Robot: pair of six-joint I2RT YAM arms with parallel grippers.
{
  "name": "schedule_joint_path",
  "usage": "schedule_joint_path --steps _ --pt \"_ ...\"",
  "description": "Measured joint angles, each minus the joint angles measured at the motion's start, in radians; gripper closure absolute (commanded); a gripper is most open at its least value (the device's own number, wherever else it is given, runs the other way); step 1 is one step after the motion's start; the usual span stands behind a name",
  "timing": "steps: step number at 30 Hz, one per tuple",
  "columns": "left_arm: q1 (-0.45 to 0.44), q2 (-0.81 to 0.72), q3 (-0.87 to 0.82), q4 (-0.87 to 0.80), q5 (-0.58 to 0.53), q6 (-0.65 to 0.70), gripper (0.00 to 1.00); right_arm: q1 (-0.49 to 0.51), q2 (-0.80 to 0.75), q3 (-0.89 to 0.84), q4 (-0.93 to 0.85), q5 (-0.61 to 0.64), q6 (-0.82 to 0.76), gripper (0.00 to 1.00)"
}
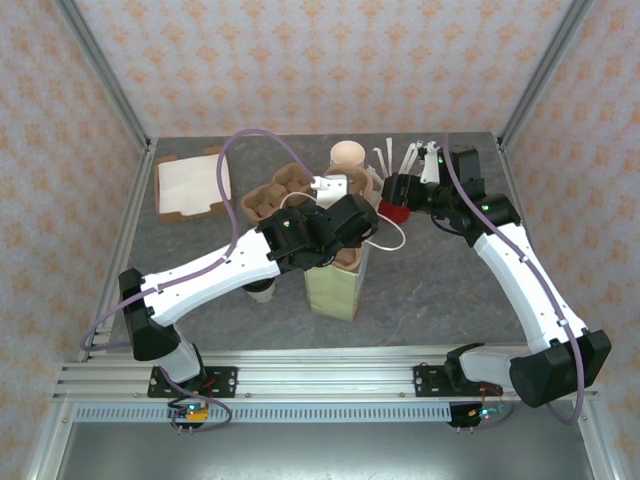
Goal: Pack the takeout coffee
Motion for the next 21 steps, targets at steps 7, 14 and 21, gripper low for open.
schedule_joint_path --steps 7,14,21 --pt "0.007 -0.027 -0.046 -0.019 0.047 0.0 0.7 0.0 0.035 0.021 0.004 -0.122 -0.043 0.41" --pt "0.027 -0.045 -0.064 -0.037 0.086 0.002 0.7 0.0 0.116 0.04 -0.013 -0.217 -0.076 0.4" --pt "0.029 -0.045 -0.064 -0.047 0.111 0.012 0.71 0.001 0.13 0.042 -0.014 -0.266 -0.083 0.38"
